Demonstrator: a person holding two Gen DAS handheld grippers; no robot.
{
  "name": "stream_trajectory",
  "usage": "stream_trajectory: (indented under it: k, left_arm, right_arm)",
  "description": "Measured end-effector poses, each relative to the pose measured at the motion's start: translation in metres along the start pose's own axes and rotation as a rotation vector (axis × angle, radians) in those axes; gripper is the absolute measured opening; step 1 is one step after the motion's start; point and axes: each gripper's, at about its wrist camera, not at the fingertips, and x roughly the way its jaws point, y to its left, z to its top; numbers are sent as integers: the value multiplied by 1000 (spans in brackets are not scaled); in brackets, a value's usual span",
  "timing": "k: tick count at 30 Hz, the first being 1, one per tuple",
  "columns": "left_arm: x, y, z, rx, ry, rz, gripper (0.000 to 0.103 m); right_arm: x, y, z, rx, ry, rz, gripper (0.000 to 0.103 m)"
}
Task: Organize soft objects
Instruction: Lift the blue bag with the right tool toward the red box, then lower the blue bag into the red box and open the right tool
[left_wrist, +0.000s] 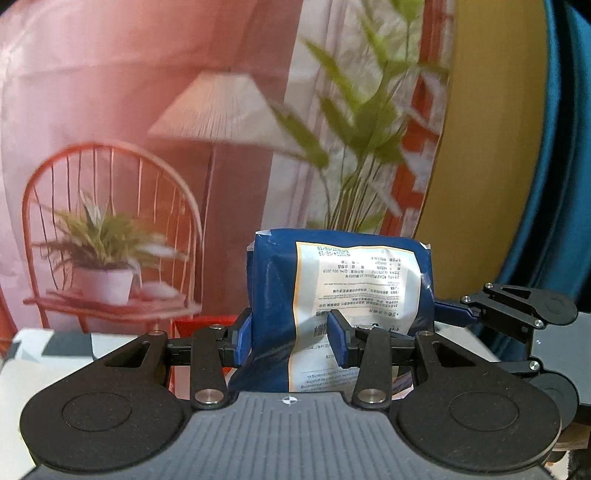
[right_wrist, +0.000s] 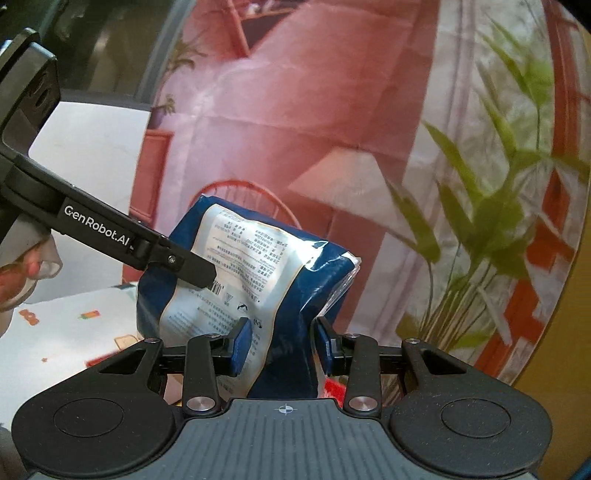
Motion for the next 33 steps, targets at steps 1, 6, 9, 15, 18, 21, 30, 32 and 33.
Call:
stream_trajectory:
  k: [1,6,9,15,18,21,30,32,33]
  left_arm:
    - [9,1,-5,2,27,4,45]
    - [47,8,-27,-19,188,2,45]
    - [62,8,-39,-4,259,3,45]
    - [76,16,-55,-6,351,-4,45]
    - [80,20,-58,-28,370,-9,45]
    - [82,20,-59,-44,377,-13,46]
    - [69,22,-50,-59,288,45,77]
    - [63,24,-48,-64,274,58,77]
    - [59,24,-48,-63,267,64,77]
  right_arm:
    - [5,1,-6,8,18,1,34]
    - [34,-4,-36,96,159,48,34]
    - [48,-5,-53,144,247,80,34]
    - [61,-2,-76,204,345,113,34]
    - [65,-4,-79,233,371,121,34]
    - [68,-9,-81,269,388,127,34]
    - [65,-16,-82,307,362,8,47]
    - [61,-18,-82,308,357,0,47]
    - [59,-19,-81,311,356,-2,47]
